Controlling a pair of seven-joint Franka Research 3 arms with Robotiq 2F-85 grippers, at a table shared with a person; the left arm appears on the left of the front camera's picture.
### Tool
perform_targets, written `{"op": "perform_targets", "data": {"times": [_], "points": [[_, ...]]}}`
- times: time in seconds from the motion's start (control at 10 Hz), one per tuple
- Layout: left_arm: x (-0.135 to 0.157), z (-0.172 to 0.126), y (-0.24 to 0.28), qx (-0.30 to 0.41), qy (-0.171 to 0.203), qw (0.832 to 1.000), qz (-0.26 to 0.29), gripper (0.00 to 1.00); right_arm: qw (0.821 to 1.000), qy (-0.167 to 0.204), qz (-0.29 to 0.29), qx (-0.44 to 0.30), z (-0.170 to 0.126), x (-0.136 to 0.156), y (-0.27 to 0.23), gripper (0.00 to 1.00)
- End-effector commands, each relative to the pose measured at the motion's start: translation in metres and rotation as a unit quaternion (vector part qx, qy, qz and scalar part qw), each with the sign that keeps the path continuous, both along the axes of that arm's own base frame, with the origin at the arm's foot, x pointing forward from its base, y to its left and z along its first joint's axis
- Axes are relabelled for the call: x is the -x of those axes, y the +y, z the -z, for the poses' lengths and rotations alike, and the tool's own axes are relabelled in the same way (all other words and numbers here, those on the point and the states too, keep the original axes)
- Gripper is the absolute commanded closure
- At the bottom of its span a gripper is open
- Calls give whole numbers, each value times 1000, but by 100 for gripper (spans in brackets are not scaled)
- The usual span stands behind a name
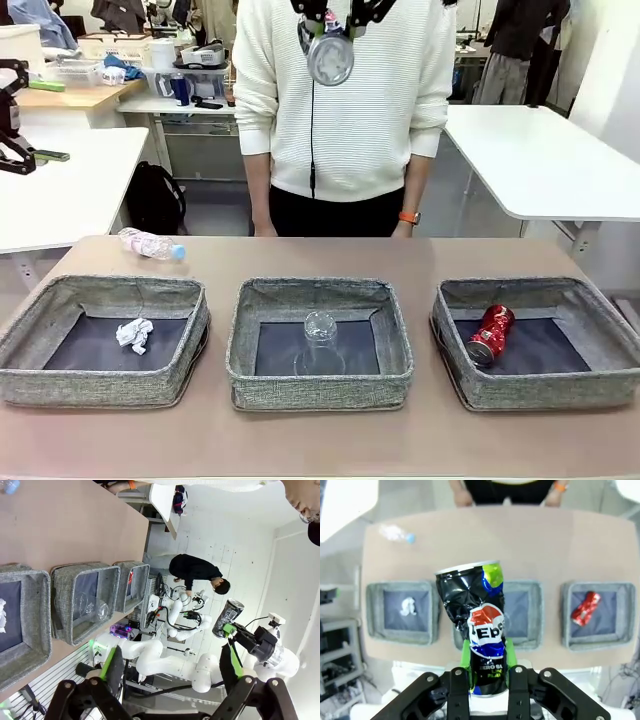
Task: Sort the waste into the appropriate baskets.
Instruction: Pick up the waste item pointed out by the person, then place the picked waste into the Fabric basket indicated by the person.
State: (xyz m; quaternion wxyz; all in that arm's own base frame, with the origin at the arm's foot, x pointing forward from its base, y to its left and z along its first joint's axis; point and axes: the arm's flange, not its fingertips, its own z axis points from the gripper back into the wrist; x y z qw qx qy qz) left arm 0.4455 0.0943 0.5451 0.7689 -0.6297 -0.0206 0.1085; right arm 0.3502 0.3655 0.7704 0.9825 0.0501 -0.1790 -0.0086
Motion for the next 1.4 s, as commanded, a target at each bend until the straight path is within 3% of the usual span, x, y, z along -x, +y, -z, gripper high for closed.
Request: {"op": "perform_targets", "data": {"times": [0.0,1.3], "points": [[1,-3,0,7,-4,1000,1,0,1000,10,-6,-10,4,2,4,71],[1,-3,0,7,-4,1000,1,0,1000,10,-6,-10,4,2,4,71]]}}
